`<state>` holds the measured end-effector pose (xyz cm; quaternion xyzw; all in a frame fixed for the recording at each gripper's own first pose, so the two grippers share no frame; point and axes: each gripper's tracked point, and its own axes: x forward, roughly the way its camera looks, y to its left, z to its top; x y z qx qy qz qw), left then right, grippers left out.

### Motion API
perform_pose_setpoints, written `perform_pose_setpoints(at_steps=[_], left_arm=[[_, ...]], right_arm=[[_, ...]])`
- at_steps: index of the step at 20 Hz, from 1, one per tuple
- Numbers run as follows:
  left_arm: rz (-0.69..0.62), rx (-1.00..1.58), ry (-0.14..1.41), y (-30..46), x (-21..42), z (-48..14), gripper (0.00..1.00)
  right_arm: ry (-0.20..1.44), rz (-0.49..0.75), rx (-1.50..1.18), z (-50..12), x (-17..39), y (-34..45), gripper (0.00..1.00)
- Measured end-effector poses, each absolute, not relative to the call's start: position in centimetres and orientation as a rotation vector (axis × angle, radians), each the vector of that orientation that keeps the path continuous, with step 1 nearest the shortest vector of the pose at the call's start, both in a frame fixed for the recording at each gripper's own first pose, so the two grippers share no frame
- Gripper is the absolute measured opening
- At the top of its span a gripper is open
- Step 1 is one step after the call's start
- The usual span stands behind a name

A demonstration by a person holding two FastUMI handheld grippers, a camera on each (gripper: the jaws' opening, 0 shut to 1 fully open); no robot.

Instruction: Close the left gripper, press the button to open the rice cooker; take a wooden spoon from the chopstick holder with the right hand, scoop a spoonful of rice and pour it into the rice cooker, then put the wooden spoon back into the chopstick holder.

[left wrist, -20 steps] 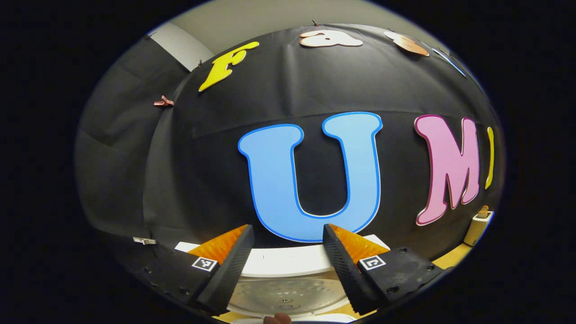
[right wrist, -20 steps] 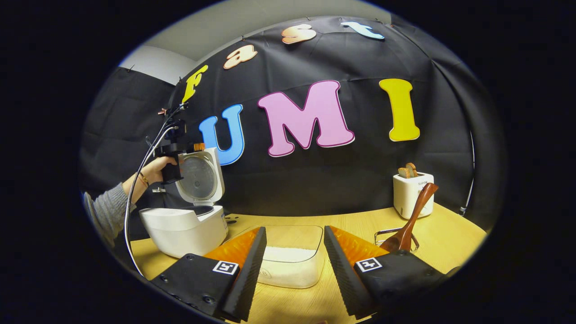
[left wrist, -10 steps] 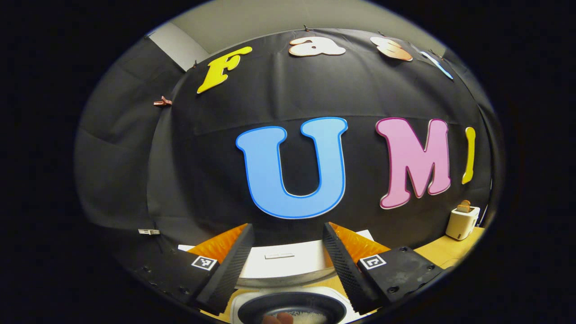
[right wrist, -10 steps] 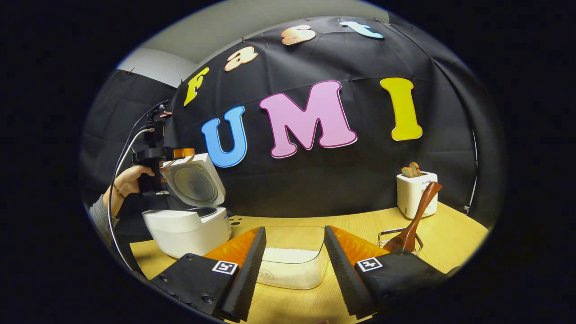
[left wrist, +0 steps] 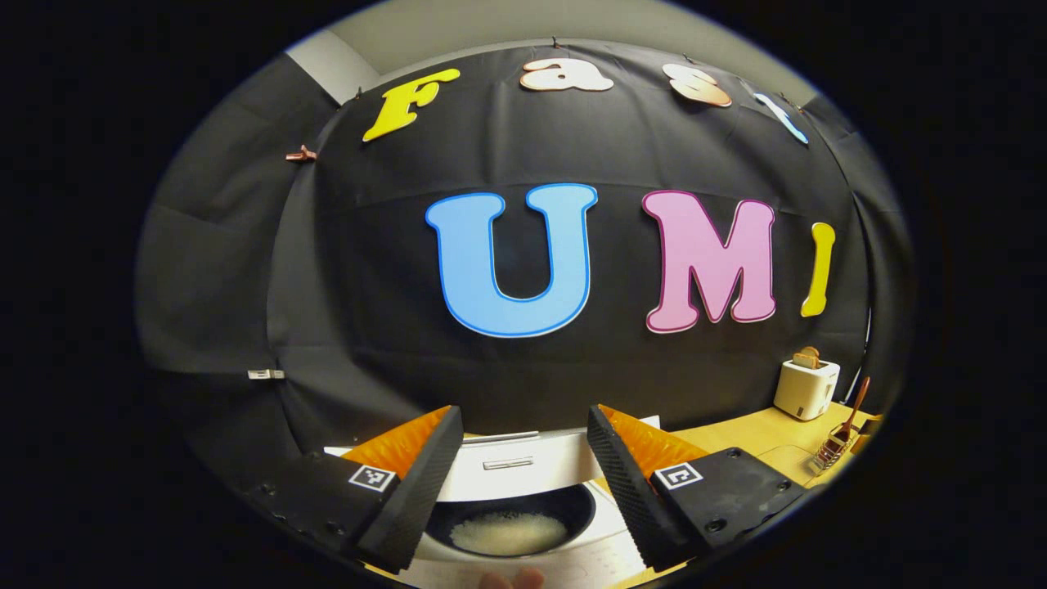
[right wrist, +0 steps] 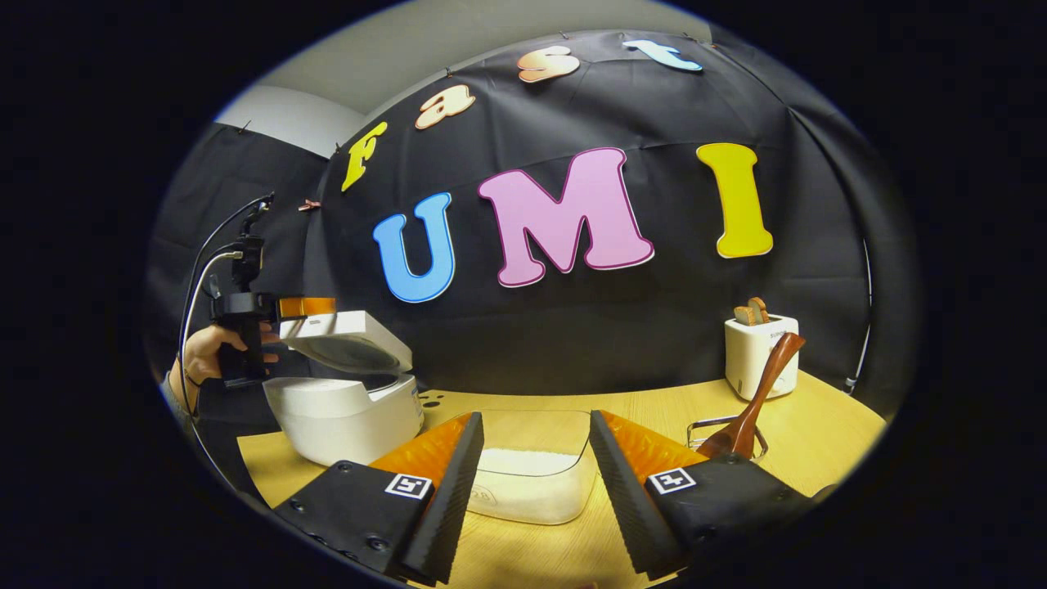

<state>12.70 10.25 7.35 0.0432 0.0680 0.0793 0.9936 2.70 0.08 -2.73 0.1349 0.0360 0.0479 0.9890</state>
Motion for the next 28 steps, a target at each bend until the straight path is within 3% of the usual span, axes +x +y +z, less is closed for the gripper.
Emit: perform_pose_setpoints(at_steps=[12, 18, 24, 28], left_arm=[[0.214, 0.029, 0.274, 9.3, 9.0, 0.2, 1.0], [0.264, 0.022, 0.324, 9.1, 9.0, -1.4, 1.0], [0.244, -0.105, 0.361, 9.1, 8.9, -2.1, 1.0], [0.274, -0.091, 0.357, 9.0, 8.9, -2.1, 0.98]], right_arm=[[0.047, 0.163, 0.238, -1.9, 3.3, 1.6, 0.81], [-0.035, 0.249, 0.091, -0.4, 4.9, 4.6, 0.84], [0.04, 0.306, 0.104, -3.0, 6.0, 6.1, 0.86], [0.004, 0.318, 0.095, -1.9, 5.9, 6.2, 0.87]])
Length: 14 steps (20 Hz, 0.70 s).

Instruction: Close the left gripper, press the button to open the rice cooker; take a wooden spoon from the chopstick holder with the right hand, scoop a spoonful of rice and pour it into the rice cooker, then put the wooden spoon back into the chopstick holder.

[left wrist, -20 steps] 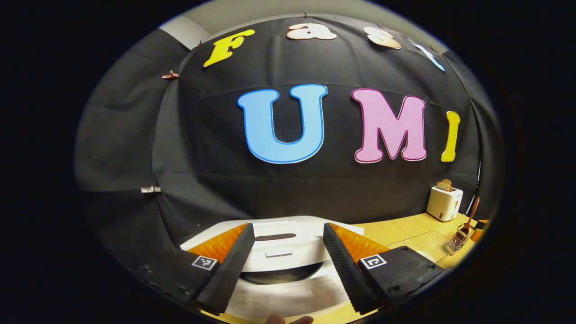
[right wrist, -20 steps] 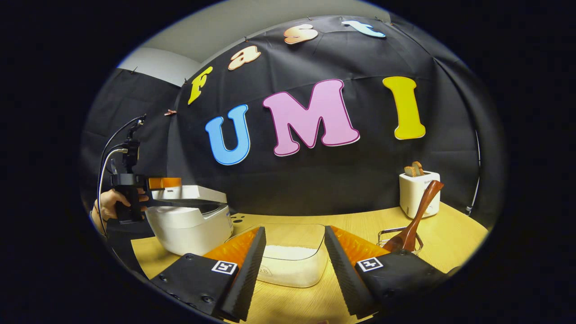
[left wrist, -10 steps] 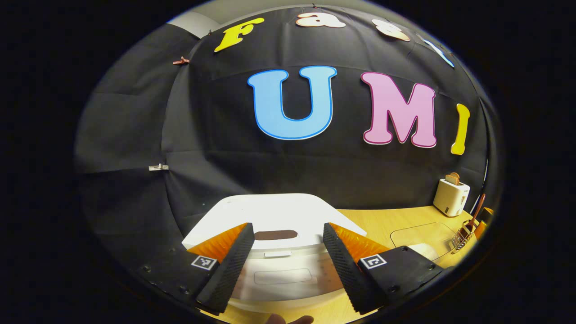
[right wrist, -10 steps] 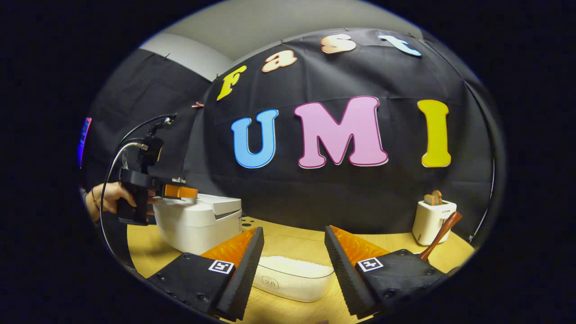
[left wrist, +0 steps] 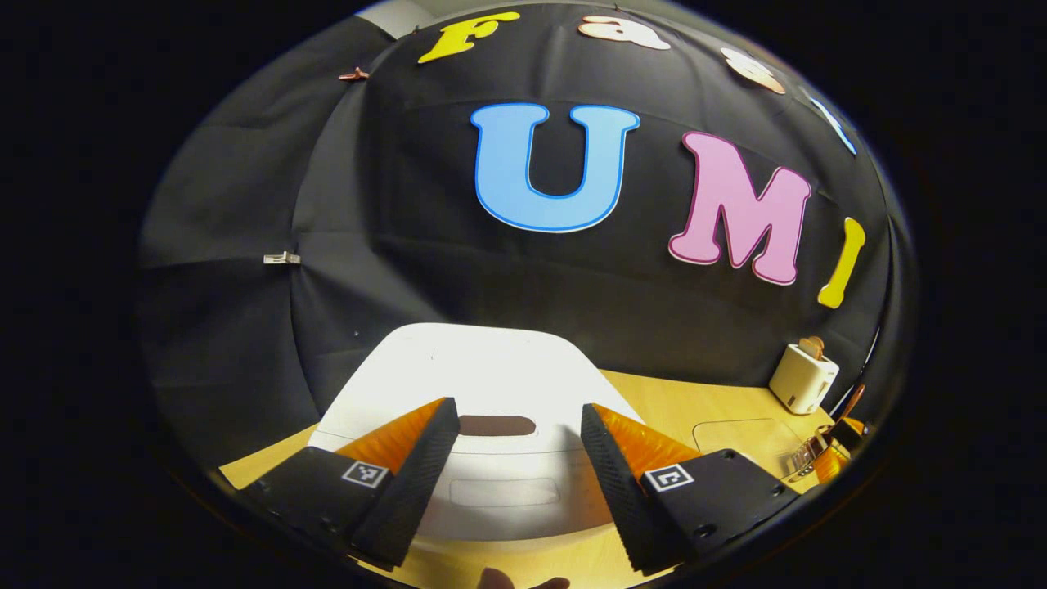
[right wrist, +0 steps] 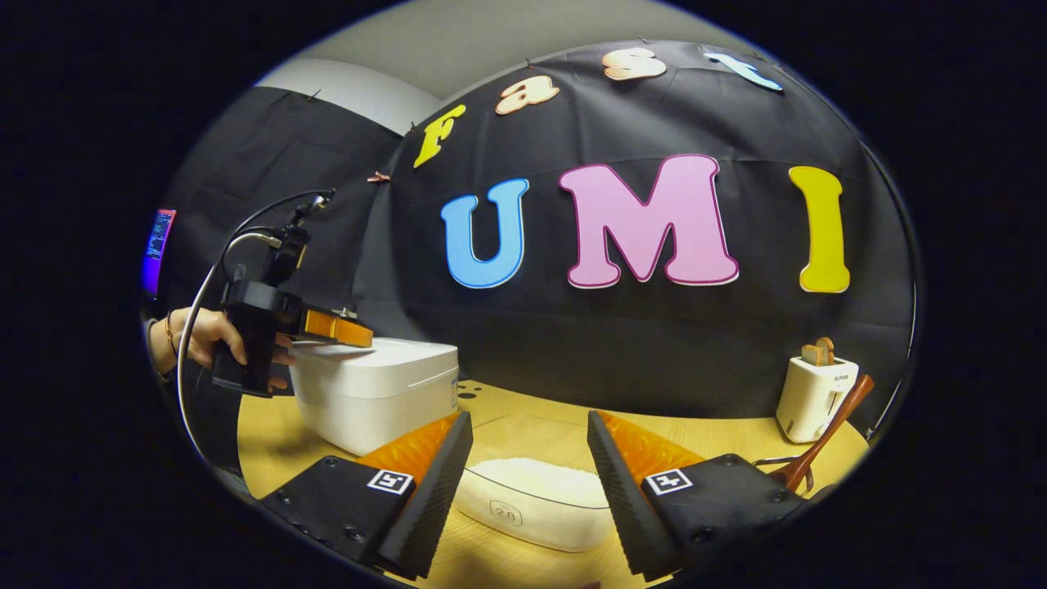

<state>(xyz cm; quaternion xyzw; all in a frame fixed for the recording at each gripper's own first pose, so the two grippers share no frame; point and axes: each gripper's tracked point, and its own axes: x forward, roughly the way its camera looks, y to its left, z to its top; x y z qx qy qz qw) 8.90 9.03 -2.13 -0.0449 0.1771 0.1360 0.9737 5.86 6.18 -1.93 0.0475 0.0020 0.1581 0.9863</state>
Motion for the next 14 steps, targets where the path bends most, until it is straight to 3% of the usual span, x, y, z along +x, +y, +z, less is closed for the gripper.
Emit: perform_pose_setpoints(at_steps=[7, 14], left_arm=[[0.418, 0.04, 0.281, 9.6, 8.9, -1.2, 0.94], [0.356, -0.001, 0.2, 5.2, 6.0, 0.7, 0.94]], right_arm=[[-0.006, 0.373, 0.142, -1.3, 2.7, 7.0, 0.89], [-0.018, 0.37, 0.172, -1.0, 1.1, 5.9, 0.93]])
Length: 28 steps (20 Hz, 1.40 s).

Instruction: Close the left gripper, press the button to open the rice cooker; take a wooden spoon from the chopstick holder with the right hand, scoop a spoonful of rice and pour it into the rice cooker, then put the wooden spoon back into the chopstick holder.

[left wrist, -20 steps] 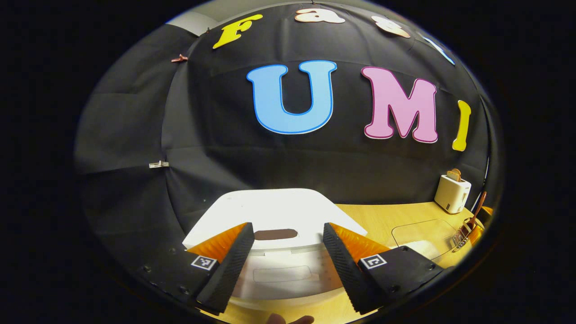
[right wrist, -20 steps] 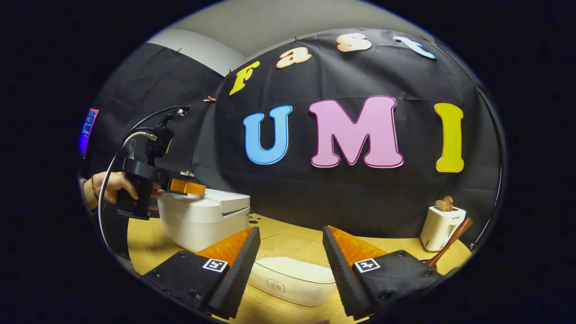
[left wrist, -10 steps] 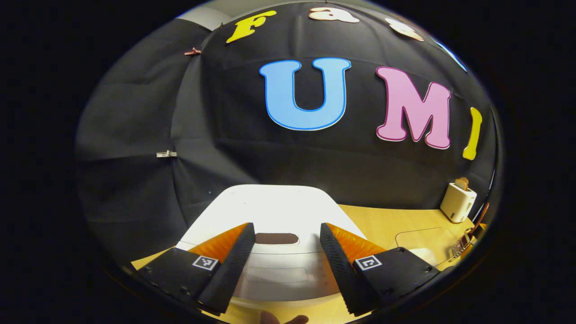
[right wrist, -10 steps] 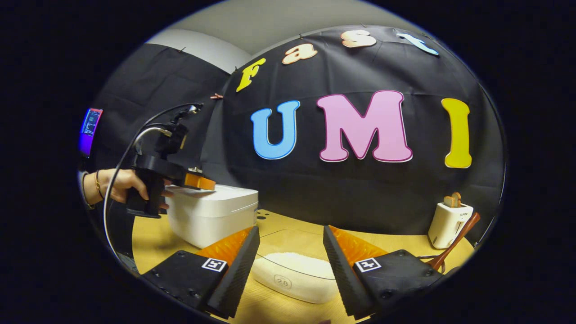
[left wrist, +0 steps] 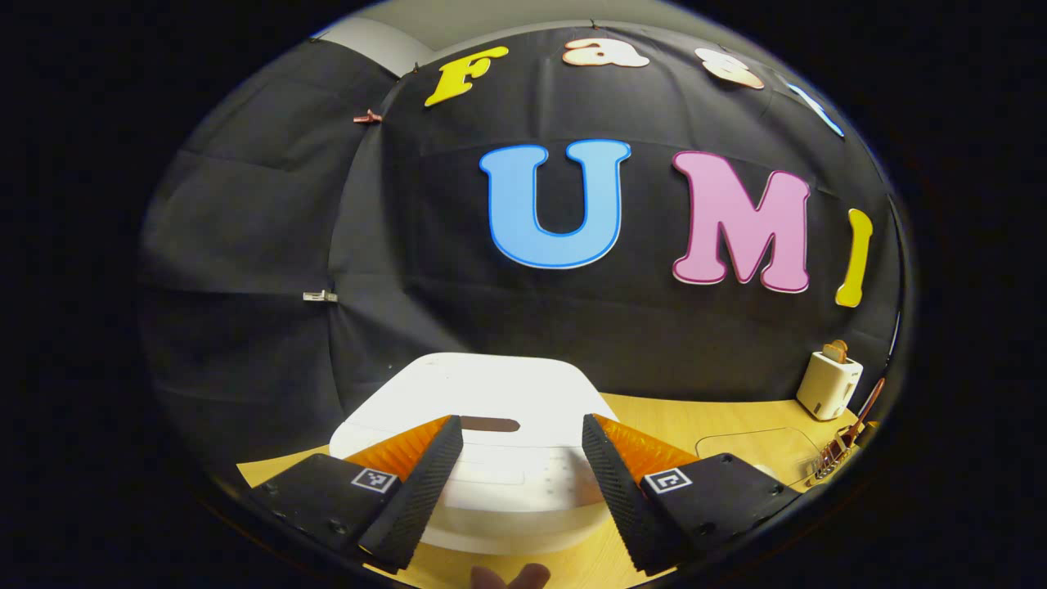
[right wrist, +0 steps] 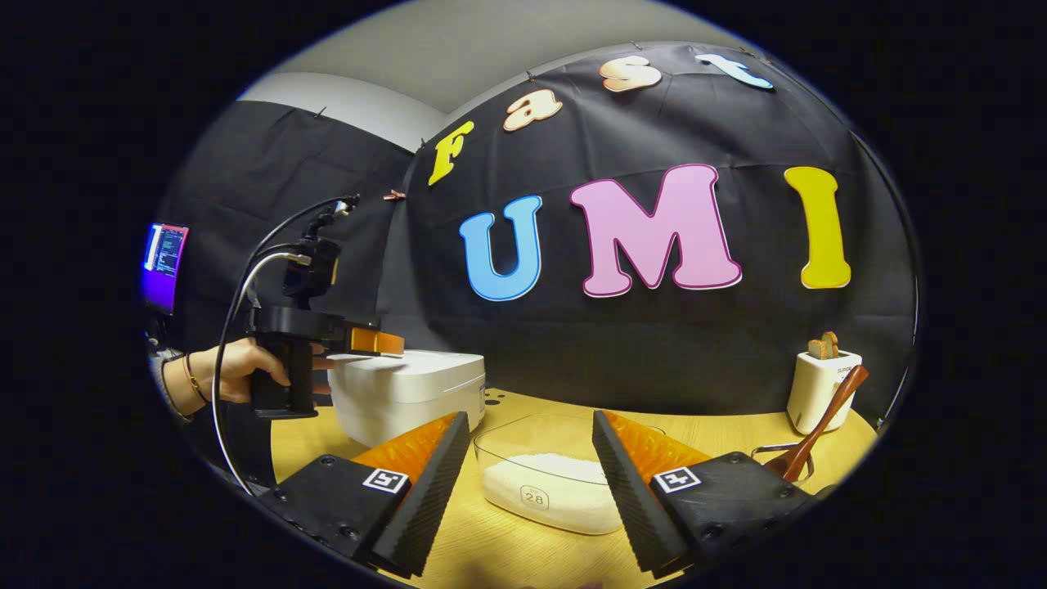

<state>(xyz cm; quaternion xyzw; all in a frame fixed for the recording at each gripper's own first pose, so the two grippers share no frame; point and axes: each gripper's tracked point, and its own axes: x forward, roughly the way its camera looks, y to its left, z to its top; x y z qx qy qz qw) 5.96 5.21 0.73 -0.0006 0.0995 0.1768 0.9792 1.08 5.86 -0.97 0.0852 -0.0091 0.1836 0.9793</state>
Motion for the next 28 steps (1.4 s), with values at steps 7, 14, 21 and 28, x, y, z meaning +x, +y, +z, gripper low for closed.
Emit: perform_pose_setpoints(at_steps=[7, 14, 21, 28], left_arm=[[0.204, 0.109, 0.092, -1.8, 2.4, 3.0, 0.94], [0.087, 0.052, 0.078, -5.4, -0.4, -0.3, 0.94], [0.075, 0.04, 0.042, -3.8, -2.3, -2.3, 0.93], [0.084, -0.009, 0.032, -1.5, -2.0, -3.4, 0.94]], right_arm=[[-0.009, 0.354, 0.164, -1.4, 0.4, 5.9, 0.93], [-0.014, 0.311, 0.186, -0.3, -0.4, 5.9, 0.93], [-0.012, 0.255, 0.191, -0.5, 0.3, 5.9, 0.93], [-0.006, 0.198, 0.179, -1.1, 0.1, 5.5, 0.93]])
